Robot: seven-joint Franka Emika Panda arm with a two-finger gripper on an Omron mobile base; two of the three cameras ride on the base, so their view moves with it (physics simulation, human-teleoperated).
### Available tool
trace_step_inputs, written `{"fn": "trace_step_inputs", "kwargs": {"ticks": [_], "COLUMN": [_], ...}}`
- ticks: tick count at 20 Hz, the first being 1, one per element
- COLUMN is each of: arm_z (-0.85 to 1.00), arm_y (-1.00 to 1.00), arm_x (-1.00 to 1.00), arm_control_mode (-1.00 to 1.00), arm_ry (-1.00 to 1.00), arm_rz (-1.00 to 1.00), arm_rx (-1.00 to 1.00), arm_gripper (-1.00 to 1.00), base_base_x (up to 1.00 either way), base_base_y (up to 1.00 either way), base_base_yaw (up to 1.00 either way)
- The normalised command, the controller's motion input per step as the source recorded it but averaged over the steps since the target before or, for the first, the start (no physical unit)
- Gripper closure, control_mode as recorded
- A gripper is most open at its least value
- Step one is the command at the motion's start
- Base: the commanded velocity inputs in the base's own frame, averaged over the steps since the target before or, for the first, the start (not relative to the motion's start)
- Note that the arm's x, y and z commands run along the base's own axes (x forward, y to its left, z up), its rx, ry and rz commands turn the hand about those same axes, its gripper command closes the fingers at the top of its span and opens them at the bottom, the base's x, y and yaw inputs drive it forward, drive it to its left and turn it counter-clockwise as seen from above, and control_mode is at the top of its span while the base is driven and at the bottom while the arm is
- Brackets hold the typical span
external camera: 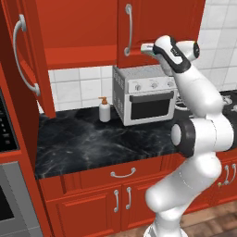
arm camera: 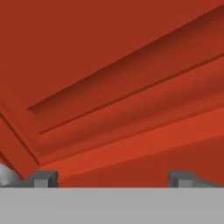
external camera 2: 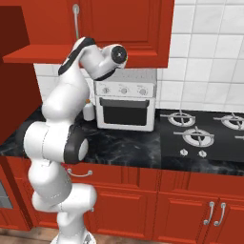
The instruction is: Close all open cabinet doors.
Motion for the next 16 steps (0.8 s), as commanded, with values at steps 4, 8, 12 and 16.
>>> {"fn": "trace_step_inputs", "kwargs": {"ticks": [4,8,12,16], "arm_z": [0.0,0.0,-0.03,-0.16], "arm_y": [0.61,0.53,0.41,0.34], "arm_x": [0.71,0.73,0.67,0.05], "arm_control_mode": [-1.0,-1.0,-1.0,-1.0], "arm_ry": [0.0,0.0,0.0,0.0], "arm_rz": [-0.17,-0.16,-0.15,-0.04], "arm_rx": [-0.11,-0.11,-0.09,-0.07], "arm_gripper": [-1.0,-1.0,-1.0,-1.0], "base_base_x": [0.0,0.0,0.0,0.0], "base_base_y": [0.0,0.0,0.0,0.0], "base_base_yaw": [0.0,0.0,0.0,0.0]}}
